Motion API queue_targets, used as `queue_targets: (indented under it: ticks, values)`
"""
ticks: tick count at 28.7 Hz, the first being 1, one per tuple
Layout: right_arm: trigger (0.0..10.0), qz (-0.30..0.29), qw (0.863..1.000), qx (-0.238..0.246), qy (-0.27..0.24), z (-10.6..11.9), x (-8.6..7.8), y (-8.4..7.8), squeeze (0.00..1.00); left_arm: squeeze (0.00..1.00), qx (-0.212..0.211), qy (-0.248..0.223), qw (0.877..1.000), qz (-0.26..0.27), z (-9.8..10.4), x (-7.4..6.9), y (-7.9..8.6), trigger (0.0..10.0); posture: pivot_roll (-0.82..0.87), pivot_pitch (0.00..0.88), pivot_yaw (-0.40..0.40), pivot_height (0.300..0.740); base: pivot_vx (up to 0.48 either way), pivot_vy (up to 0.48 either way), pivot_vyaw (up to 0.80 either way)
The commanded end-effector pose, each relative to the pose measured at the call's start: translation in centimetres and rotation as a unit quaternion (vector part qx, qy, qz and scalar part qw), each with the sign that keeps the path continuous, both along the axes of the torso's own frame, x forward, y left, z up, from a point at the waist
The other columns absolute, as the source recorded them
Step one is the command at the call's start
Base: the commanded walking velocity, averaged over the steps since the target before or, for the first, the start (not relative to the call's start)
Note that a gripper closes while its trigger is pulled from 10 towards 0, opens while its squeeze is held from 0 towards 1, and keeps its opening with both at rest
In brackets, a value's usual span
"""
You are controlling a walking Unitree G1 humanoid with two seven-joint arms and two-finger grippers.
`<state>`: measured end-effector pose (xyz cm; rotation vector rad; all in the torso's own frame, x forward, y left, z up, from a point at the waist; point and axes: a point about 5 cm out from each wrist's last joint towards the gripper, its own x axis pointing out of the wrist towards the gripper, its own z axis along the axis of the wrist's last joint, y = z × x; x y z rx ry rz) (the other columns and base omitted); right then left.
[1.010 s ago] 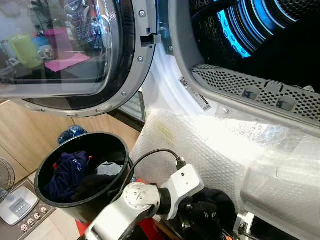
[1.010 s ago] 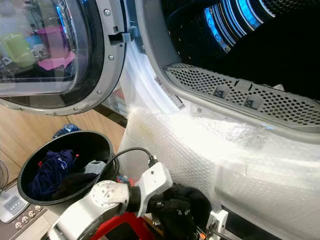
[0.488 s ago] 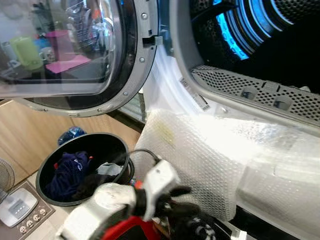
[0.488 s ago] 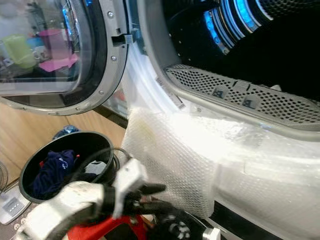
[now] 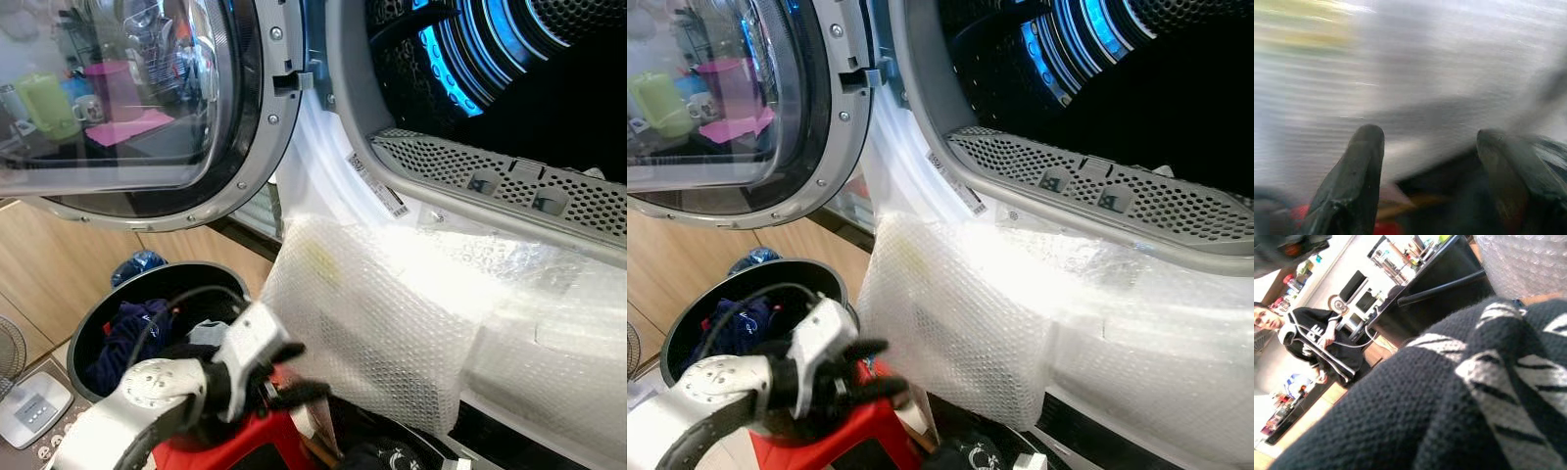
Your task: Clothes washing
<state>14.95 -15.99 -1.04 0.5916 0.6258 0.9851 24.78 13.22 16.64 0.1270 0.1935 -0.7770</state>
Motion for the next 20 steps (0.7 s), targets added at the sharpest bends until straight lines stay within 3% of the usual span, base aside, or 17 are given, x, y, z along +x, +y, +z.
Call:
queue_targets:
  ticks: [1, 3, 5, 8, 12, 14, 15, 17, 18, 20]
  values:
    - [0.0, 0.025, 0.999, 0.012, -0.024, 0.9, 0.2, 0.6, 0.00, 0.00, -0.001, -0.044, 0.994, 0.096, 0.4, 0.7, 2.1, 10.0, -0.02, 0.057, 0.083, 0.740, 0.000, 0.000, 0.00]
    - [0.0, 0.033, 0.999, 0.015, -0.031, 1.2, 0.4, 0.7, 0.00, 0.00, -0.011, -0.056, 0.990, 0.131, 0.7, 0.6, 2.8, 10.0, -0.01, 0.053, 0.084, 0.740, 0.000, 0.000, 0.00]
    - [0.0, 0.047, 0.998, 0.020, -0.040, 1.7, 0.5, 0.9, 0.00, 0.00, 0.007, -0.081, 0.980, 0.180, 0.7, 0.5, 3.7, 10.0, -0.01, 0.053, 0.084, 0.740, 0.000, 0.000, 0.00]
    - [0.0, 0.076, 0.995, 0.021, -0.054, 2.3, 0.6, 1.5, 0.00, 0.00, 0.034, -0.084, 0.955, 0.281, -0.8, 0.4, 6.4, 10.0, -0.01, 0.047, 0.084, 0.740, 0.000, 0.000, 0.00]
    - [0.0, 0.087, 0.994, 0.025, -0.060, 2.6, 0.6, 1.8, 0.00, 0.00, 0.056, -0.077, 0.946, 0.311, -2.1, 0.3, 7.5, 10.0, -0.01, 0.037, 0.081, 0.740, 0.000, 0.000, 0.00]
    - [0.0, 0.106, 0.991, 0.033, -0.077, 3.5, 0.5, 2.3, 0.00, 0.00, 0.074, -0.074, 0.923, 0.370, -3.9, 0.0, 9.5, 10.0, -0.01, 0.032, 0.080, 0.740, 0.000, 0.000, 0.00]
    - [0.0, 0.106, 0.991, 0.033, -0.077, 3.5, 0.5, 2.3, 0.00, 0.00, 0.074, -0.074, 0.923, 0.370, -3.9, 0.0, 9.5, 10.0, -0.01, 0.032, 0.080, 0.740, 0.000, 0.000, 0.00]
    - [0.0, 0.114, 0.989, 0.039, -0.086, 4.1, 0.5, 2.5, 0.00, 0.00, 0.075, -0.077, 0.906, 0.409, -4.4, -0.2, 10.7, 10.0, -0.01, 0.037, 0.079, 0.740, 0.000, 0.000, 0.00]
    - [0.0, 0.132, 0.983, 0.058, -0.109, 5.7, 0.2, 3.1, 0.00, 0.00, 0.085, -0.079, 0.884, 0.453, -5.1, -0.5, 12.1, 10.0, -0.02, 0.043, 0.079, 0.740, 0.000, 0.000, 0.00]
    - [0.0, 0.152, 0.974, 0.085, -0.143, 7.9, 0.0, 3.9, 0.00, 0.00, 0.097, -0.077, 0.874, 0.469, -5.8, -0.6, 12.9, 10.0, -0.02, 0.043, 0.079, 0.740, 0.000, 0.000, 0.00]
